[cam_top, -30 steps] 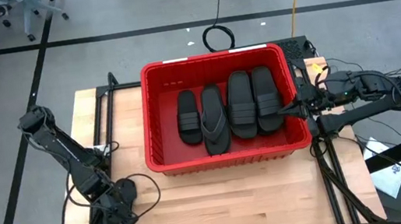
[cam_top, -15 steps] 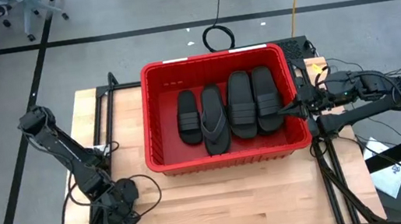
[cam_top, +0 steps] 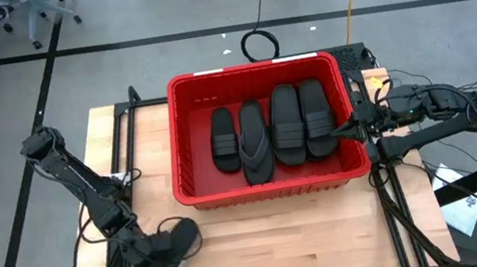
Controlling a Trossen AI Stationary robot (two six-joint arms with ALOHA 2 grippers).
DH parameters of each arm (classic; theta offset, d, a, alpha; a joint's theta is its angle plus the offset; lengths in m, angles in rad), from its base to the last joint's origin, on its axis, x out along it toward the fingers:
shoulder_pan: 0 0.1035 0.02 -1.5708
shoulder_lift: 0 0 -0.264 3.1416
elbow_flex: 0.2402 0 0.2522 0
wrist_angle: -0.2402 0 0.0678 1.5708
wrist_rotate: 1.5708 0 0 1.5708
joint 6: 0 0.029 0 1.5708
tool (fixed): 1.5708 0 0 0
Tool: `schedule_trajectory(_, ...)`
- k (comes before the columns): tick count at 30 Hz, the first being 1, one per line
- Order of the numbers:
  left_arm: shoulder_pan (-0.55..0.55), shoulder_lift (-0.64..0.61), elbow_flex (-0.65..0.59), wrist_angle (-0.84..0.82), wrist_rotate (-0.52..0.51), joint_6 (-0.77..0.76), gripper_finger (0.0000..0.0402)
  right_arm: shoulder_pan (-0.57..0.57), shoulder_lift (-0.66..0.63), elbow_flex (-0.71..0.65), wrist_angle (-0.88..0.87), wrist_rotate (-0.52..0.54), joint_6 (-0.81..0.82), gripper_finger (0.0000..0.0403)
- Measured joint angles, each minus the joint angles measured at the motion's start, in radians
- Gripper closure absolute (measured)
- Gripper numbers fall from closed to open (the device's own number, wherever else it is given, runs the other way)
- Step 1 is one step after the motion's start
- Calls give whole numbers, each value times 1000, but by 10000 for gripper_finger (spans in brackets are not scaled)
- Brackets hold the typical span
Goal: Pick and place slides into bin
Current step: Put the black slipper into the red container
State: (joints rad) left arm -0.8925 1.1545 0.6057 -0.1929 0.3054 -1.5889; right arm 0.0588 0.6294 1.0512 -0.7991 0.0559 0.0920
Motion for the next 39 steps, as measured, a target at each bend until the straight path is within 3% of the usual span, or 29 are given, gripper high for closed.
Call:
schedule_trajectory(8, 35, -2, 227, -10, -122, 280, 400, 0, 0, 0, 1, 0, -10, 403)
schedule_trajectory(13, 142, -2, 375, -53, -149, 502, 400, 0, 0, 0, 1, 0, -9, 403)
schedule_trajectory(20, 404, -22, 589, -209, -155, 914, 401, 0, 0, 0, 2, -2, -8, 403)
schedule_trajectory(24, 577, -24, 728, -402, -162, 1145, 401, 0, 0, 0, 8, -3, -7, 403)
schedule_trajectory(27, 728, -24, 817, -512, -264, 1284, 401, 0, 0, 0, 14, -1, -11, 403)
schedule_trajectory(30, 906, -6, 850, -550, -357, 1322, 401, 0, 0, 0, 21, 4, -34, 403)
schedule_trajectory(34, 1107, 72, 836, -569, -274, 1318, 401, 0, 0, 0, 52, 97, -52, 403)
schedule_trajectory(39, 1185, 271, 829, -634, -54, 1417, 401, 0, 0, 0, 94, 158, -52, 403)
